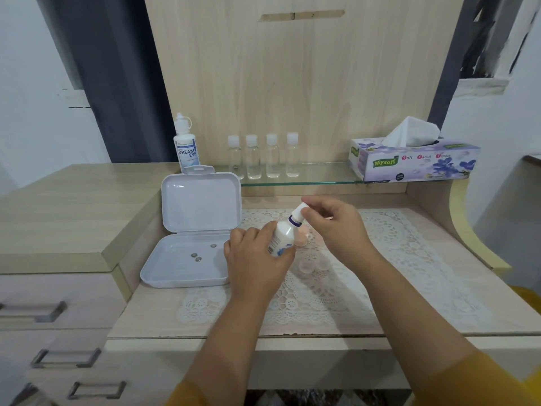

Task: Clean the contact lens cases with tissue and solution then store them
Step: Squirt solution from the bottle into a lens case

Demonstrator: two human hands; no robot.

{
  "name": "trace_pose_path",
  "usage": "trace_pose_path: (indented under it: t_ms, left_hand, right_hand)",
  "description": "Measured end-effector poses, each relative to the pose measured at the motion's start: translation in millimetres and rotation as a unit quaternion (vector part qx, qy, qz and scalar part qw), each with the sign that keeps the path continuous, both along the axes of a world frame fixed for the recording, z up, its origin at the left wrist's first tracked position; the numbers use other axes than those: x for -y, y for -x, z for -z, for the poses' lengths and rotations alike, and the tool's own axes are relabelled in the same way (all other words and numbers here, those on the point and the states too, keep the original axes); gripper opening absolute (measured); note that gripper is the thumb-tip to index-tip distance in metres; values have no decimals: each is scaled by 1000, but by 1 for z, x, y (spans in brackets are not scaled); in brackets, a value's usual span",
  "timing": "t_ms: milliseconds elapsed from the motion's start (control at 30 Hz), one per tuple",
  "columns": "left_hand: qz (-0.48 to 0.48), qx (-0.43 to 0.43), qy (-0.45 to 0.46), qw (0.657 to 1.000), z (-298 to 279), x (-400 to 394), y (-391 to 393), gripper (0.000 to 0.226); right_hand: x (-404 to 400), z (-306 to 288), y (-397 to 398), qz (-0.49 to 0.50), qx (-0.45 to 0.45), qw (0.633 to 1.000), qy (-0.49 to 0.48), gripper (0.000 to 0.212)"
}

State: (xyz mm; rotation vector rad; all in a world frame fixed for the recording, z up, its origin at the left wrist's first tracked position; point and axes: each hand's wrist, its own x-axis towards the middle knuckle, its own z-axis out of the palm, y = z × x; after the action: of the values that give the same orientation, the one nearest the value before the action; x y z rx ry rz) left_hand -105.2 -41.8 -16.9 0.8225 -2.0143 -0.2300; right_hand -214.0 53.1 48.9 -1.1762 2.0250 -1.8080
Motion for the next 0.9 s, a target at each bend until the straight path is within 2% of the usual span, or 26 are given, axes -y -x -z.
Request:
trace_pose_path:
  t_ms: [133,333,367,433,467,533,600,733,900]
  left_hand:
    - [-5,9,13,1000,0,0,0,47]
    - [-11,2,5,1000,-1,0,0,46]
    - [-10,0,3,1000,-1,0,0,45]
    - [-6,-1,4,1000,-1,-1,0,44]
    - [-5,0,6,1000,-1,-1,0,44]
    - [-5,4,7,1000,-1,-1,0,45]
    - [-2,5,3,1000,-2,-2,-1,45]
    - [1,14,9,1000,-5,-5,-1,46]
    - [-6,-13,-12,1000,-4,-3,-3,42]
  right_hand:
    - [3,0,0,13,-43,999,-28,4]
    - [0,3,-1,73,-18,996,-38,43]
    - [-2,3,-3,79,-9,996,-31,41]
    - [-4,2,-4,48,48,998,6,18]
    - [-4,3,-5,16,81,996,21,20]
    - [-3,3,-5,-36,103,993,40,43]
    - [0,4,-5,-31,61,997,32,50]
    - [2,3,-10,-10,21,1000,6,46]
    - [-6,10,-6,19,40,999,13,37]
